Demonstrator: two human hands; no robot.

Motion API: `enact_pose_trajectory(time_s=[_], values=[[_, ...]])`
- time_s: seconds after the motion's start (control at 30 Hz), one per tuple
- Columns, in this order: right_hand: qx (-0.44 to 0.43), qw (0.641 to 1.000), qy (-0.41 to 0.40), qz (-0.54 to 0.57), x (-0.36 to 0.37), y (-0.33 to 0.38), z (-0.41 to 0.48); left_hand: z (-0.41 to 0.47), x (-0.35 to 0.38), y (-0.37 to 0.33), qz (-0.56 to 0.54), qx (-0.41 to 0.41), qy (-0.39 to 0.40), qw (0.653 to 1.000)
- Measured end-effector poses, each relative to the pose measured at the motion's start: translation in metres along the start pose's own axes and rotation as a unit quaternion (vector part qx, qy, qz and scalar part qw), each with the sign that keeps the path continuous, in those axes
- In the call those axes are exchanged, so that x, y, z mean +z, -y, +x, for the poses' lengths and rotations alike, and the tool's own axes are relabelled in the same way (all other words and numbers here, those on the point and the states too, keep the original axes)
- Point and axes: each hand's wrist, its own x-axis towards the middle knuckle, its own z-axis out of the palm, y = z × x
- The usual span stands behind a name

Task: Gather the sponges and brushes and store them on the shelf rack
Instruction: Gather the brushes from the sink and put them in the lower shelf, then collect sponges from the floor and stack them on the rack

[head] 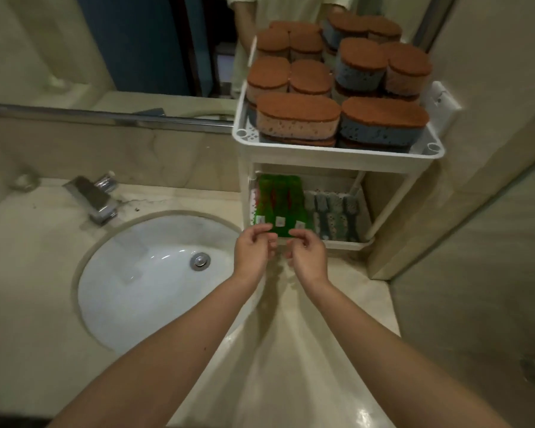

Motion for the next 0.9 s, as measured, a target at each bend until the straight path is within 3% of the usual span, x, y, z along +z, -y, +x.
enact_pose_trajectory(time_s=[0.2, 0.47, 0.9], values=[[-0.022, 0.993, 0.115, -0.021, 0.054, -0.001, -0.042, -0.029, -0.076, 0.017, -0.035, -0.011, -0.107, 0.994], [-0.020, 0.958, 0.278, -0.068, 0.126, -0.003, -0.111, -0.076, -0.178, 0.041, -0.107, -0.033, -0.224, 0.968], [-0.048, 0.874, 0.467, -0.129, 0.241, -0.040, -0.288, -0.223, -0.341, 0.111, -0.183, -0.069, -0.417, 0.887]])
